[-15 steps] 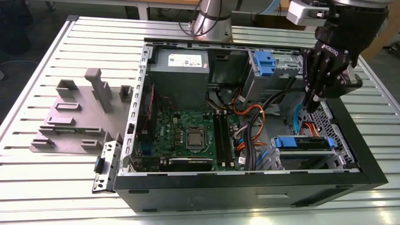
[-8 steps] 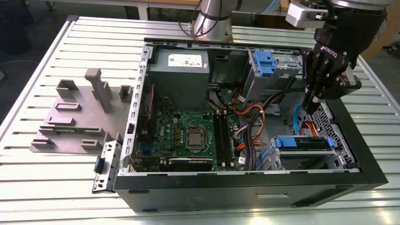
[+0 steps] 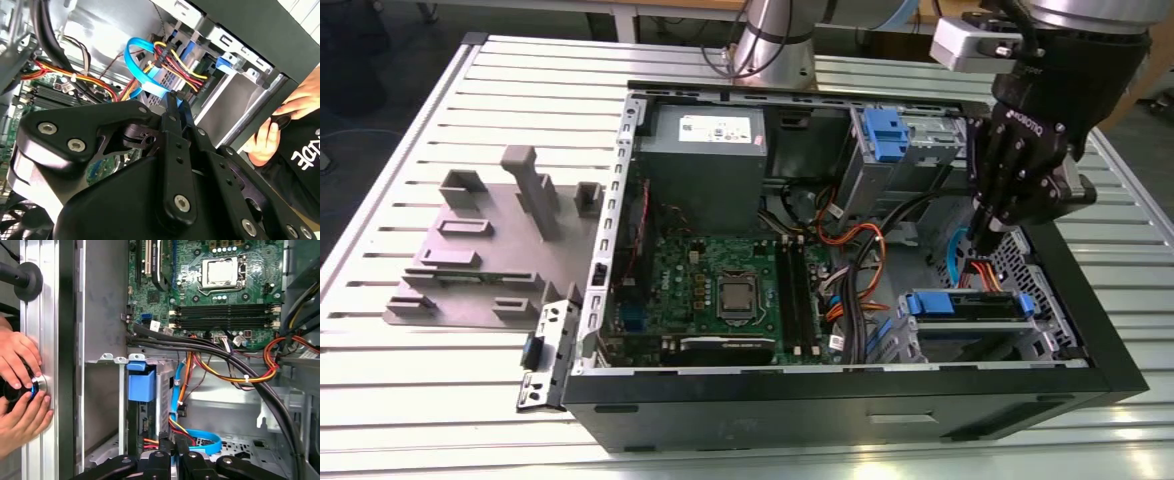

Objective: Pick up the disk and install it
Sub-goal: 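Insert the second disk wire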

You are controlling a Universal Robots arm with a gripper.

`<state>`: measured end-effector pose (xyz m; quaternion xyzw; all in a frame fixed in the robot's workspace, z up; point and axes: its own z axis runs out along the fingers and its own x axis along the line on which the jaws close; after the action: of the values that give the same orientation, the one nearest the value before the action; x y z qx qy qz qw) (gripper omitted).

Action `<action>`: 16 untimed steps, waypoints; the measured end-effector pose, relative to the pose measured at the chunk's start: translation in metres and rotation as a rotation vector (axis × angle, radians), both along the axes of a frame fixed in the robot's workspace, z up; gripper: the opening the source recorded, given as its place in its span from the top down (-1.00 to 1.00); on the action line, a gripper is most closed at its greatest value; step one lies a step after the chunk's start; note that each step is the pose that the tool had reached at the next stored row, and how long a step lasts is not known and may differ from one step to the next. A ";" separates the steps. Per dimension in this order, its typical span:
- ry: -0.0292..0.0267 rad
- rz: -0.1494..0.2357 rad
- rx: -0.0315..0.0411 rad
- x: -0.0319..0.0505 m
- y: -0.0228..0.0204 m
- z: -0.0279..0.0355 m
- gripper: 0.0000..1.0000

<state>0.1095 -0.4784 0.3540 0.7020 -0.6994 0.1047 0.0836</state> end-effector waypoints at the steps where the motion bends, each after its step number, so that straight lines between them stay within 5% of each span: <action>1: -0.0013 0.001 0.0001 -0.0009 -0.0014 -0.0004 0.67; 8: -0.0252 0.006 0.0006 -0.0079 -0.0059 -0.0037 0.67; 12: -0.0456 0.008 0.0011 -0.0125 -0.0069 -0.0055 0.67; 16: -0.0577 0.009 0.0109 -0.0139 -0.0113 -0.0072 0.67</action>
<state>0.0955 -0.4897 0.3467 0.7023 -0.6990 0.1215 0.0590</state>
